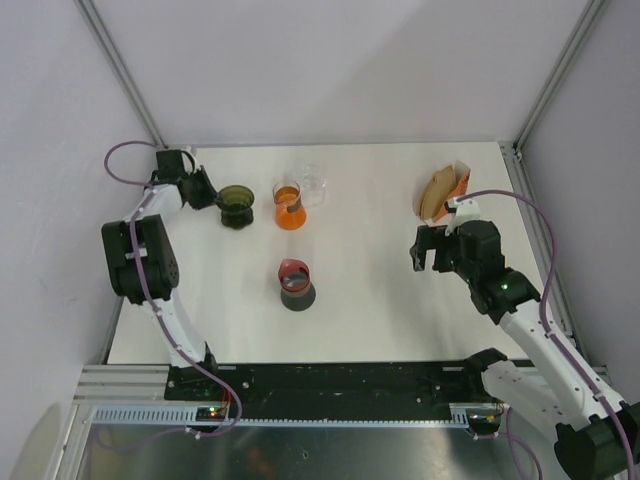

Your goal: Place the coffee filter in the dripper

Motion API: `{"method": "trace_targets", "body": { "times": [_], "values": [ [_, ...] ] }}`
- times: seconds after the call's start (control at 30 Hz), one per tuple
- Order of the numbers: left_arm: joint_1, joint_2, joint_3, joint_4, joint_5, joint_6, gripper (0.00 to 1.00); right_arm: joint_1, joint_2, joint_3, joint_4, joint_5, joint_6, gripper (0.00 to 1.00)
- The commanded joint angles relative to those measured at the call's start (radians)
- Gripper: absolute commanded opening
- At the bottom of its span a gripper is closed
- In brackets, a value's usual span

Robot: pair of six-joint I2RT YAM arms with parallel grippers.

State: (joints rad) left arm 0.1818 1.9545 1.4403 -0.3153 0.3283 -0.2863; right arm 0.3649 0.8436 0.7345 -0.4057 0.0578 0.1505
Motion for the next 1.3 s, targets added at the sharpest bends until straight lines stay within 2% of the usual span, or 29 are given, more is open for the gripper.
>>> {"method": "trace_targets", "body": {
  "times": [0.0,0.2,0.37,0.5,0.63,0.77,0.83,1.0,1.27],
  "values": [
    [0.019,-0.201,-0.12,0.018,0.058,0.073,0.0,0.054,-0.052,0.049,-0.006,0.05,0.059,0.99],
    [0.05,-0.42,-0.309,0.022,0.149,0.083,0.0,0.173,-0.007,0.064,0.127,0.008,0.173,0.99],
    [0.066,-0.637,-0.418,-0.016,0.213,0.095,0.0,0.352,0.112,0.14,0.184,0.096,0.174,0.99],
    [0.072,-0.779,-0.449,-0.098,0.284,0.087,0.0,0.501,0.208,0.236,0.198,0.157,0.12,0.99],
    [0.071,-0.875,-0.441,-0.163,0.416,0.025,0.0,0.578,0.278,0.325,0.195,0.172,0.087,0.99],
    [0.061,-0.924,-0.405,-0.236,0.498,-0.028,0.0,0.602,0.302,0.363,0.154,0.206,0.068,0.99],
    [0.018,-0.938,-0.388,-0.27,0.502,-0.037,0.0,0.597,0.298,0.366,0.119,0.237,0.067,0.99],
    [-0.205,-0.94,-0.365,-0.313,0.377,-0.012,0.0,0.559,0.272,0.367,0.019,0.292,0.075,0.99],
    [-0.332,-0.865,-0.339,-0.32,0.3,0.013,0.0,0.531,0.244,0.365,-0.049,0.345,0.076,0.99]
  ]
}}
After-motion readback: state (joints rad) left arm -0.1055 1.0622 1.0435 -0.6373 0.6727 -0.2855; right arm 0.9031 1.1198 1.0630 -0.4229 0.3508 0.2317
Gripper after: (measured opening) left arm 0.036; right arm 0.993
